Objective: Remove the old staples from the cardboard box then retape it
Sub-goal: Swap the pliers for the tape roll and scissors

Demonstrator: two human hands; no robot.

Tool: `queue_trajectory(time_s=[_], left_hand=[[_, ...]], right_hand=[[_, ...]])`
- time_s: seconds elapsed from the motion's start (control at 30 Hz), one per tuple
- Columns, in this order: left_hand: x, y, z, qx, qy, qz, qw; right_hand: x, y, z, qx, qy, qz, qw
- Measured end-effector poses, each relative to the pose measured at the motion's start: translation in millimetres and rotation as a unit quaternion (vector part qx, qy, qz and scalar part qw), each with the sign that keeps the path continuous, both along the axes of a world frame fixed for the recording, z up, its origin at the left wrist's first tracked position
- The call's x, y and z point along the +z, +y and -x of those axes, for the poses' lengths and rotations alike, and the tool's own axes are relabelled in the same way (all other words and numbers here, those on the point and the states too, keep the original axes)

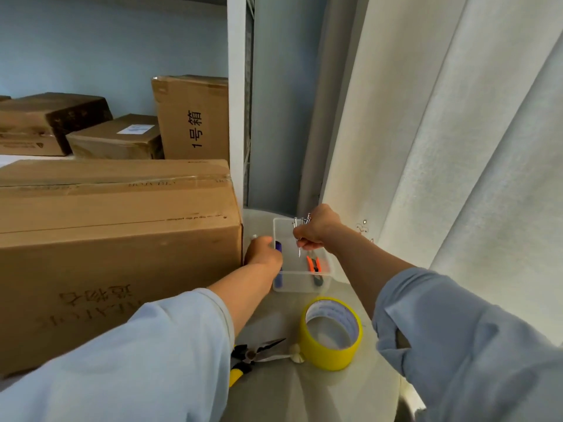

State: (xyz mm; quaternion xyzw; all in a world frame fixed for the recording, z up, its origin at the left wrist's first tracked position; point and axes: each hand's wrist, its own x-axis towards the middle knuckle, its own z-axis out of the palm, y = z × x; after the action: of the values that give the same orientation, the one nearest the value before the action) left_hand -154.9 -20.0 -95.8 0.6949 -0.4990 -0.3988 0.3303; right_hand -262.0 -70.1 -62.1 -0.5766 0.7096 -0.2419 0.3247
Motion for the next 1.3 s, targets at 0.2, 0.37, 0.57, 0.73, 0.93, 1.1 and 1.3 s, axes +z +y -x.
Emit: queue_trajectory(time_s=[0.2, 0.37, 0.57, 0.73, 0.93, 1.1, 1.3], left_hand=[[-31.9, -24.2, -1.4, -0.037, -0.131, 0.016, 0.991], [-43.0, -30.9, 1.8, -0.048, -0.143, 0.055, 0.987], [-46.1, -37.1, 3.0, -0.05, -0.146, 0.049, 0.987], [-43.0, -35.6, 2.5, -0.056, -0.149, 0.028, 0.987], [-28.6, -13.9, 3.9, -0.091, -0.171, -0.029, 0.981], [-11.1, 16.0, -2.1, -0.205, -0.225, -0.015, 0.952], [0.3, 77.8, -30.4, -0.338, -0.382, -0.04, 0.859]], right_hand=[[-35.2, -38.2, -0.1, -0.012, 0.01, -0.024, 1.0], [-63.2, -40.1, -10.4, -0.013, 0.03, -0.109, 0.993], [-76.2, -44.4, -9.3, -0.049, -0.021, -0.087, 0.995], [-70.0, -36.9, -7.5, -0.057, -0.038, -0.077, 0.995], [-45.3, -20.2, -1.4, -0.045, -0.095, -0.048, 0.993], [-14.2, 18.7, 3.8, -0.027, -0.082, -0.029, 0.996], [-8.9, 80.7, -10.9, 0.042, -0.02, -0.101, 0.994]])
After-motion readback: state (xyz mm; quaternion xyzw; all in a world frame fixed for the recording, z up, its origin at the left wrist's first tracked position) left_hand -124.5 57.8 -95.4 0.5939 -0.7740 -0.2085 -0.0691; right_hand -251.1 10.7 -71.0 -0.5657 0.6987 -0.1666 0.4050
